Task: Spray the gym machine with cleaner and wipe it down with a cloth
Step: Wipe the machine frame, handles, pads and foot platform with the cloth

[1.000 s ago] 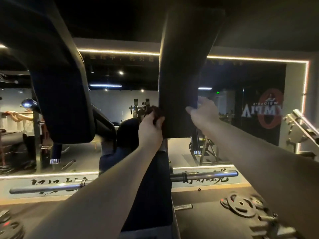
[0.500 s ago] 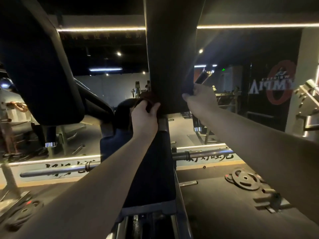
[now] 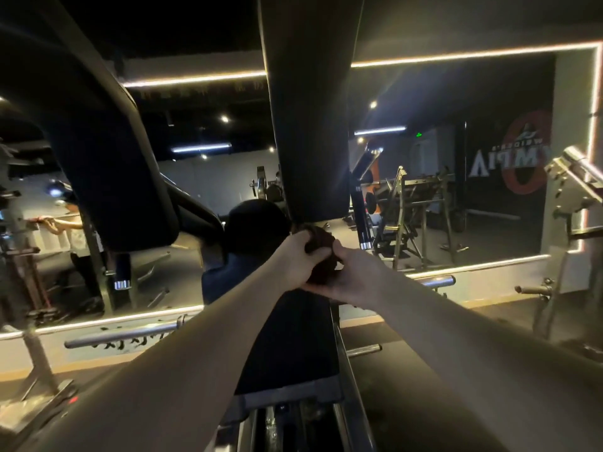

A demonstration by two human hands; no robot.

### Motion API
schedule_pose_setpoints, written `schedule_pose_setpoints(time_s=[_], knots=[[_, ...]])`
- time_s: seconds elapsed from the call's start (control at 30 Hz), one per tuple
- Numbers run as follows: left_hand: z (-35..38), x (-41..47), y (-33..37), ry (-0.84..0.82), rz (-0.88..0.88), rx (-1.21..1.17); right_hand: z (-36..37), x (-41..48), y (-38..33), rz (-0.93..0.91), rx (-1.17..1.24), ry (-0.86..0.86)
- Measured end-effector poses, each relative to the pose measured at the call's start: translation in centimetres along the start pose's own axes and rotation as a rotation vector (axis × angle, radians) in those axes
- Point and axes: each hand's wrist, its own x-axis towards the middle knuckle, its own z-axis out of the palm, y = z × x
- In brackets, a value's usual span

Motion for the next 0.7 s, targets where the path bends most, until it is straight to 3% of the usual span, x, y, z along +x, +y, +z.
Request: schedule_pose_setpoints(time_s=[0.1,0.17,0.23,0.33,0.43,0.6,0.7], knots=[[-2.2,0.0,1.6,-0.104,-0.01,0.138,1.5,-0.3,0.6,-0.111,0.062,0.08],[-3.5,0.4,2.7,-0.076,0.024,0.238,2.3,0.4,0.4,-0.133,0.034,0.14],[-4.6,0.8,3.2,0.027,0.045,0.283,2.6,1.4,-0.1,-0.145,0.015,0.181],[-6.2,1.6,3.0,0.193,-0.001,0.119,1.5,2.8,-1.7,-0.234,0.085,0.316],[-7.0,2.7,3.1,0.399,0.013,0.113,0.2,4.5,-3.2,-0.357,0.2,0.341],[-6.0,5.4,4.0,0.458,0.058,0.03,2.3,8.0,-2.2,-0.483,0.162,0.339],[-5.6,6.5,3.5,0.551,0.033,-0.008,5.0,10.5,1.4,-0.427,0.214,0.281]])
